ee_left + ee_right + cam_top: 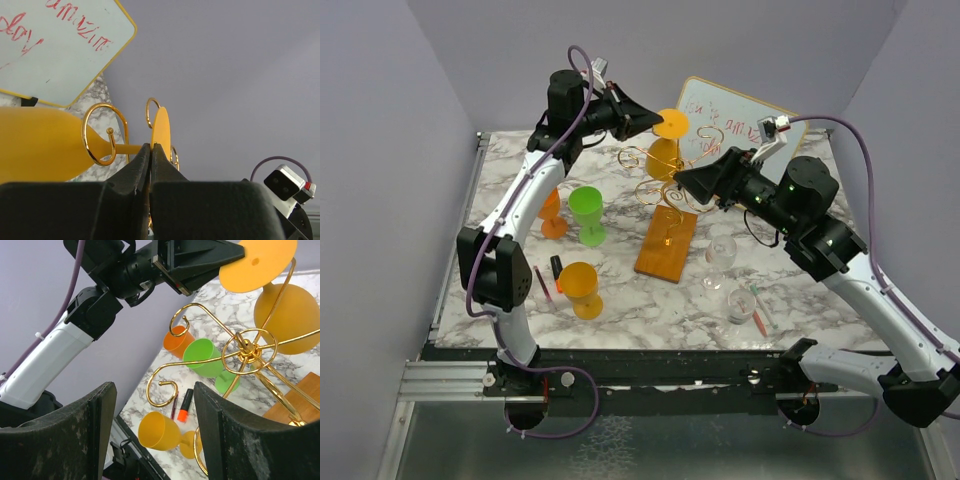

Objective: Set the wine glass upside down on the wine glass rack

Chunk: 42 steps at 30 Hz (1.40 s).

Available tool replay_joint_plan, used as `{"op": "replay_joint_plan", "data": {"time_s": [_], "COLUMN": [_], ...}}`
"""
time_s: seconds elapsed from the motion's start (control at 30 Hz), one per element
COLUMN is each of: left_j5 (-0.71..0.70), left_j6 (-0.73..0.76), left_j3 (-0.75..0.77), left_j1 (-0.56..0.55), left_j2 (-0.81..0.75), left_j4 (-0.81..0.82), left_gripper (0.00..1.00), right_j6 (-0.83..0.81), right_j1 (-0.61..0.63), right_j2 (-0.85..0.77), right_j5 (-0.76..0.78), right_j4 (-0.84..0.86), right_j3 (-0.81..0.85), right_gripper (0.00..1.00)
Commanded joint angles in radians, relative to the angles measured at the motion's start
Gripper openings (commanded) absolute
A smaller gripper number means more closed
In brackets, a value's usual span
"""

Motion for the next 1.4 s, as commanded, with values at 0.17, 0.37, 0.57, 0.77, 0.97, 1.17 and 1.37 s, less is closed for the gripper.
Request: {"op": "replay_joint_plan", "data": {"time_s": [0.17,0.37,0.57,0.77,0.97,1.17,1.37], "left_j5": [-0.083,-0.117,-0.147,-0.126,-0.126,-0.147,-0.112], "left_j6": [0.007,0.026,0.051,0.022,0.027,0.044,0.050], "left_j3": [0.072,0.051,0.017,0.012,0.018,-0.065,-0.159], "left_j1": [0.007,0.014,0.028,0.028,0.030,0.035,0.037], "left_j2": [0.022,0.016,-0.014,0.014,0.016,-0.059,-0.123], "left_j4": [0.013,0.014,0.021,0.064,0.060,0.062,0.079], "left_gripper": [0.00,0.00,0.00,0.00,0.00,0.00,0.00], "right_j6": [0.008,0.005,0.004,-0.013,-0.015,-0.014,-0.016], "right_j1": [-0.001,-0.001,-0.001,-0.001,-0.001,-0.001,-0.001], "right_j2": [0.011,0.000,-0.004,0.002,0.005,0.006,-0.005], "right_j5": [0.033,0.050,0.059,0.059,0.080,0.082,0.084], "right_j4": [0.014,0.013,0.023,0.013,-0.007,-0.020,-0.024], "right_j3": [0.002,-0.010,-0.030,-0.019,-0.020,-0.013,-0.015], "right_gripper": [0.67,0.67,0.67,0.67,0.67,0.67,0.67]}}
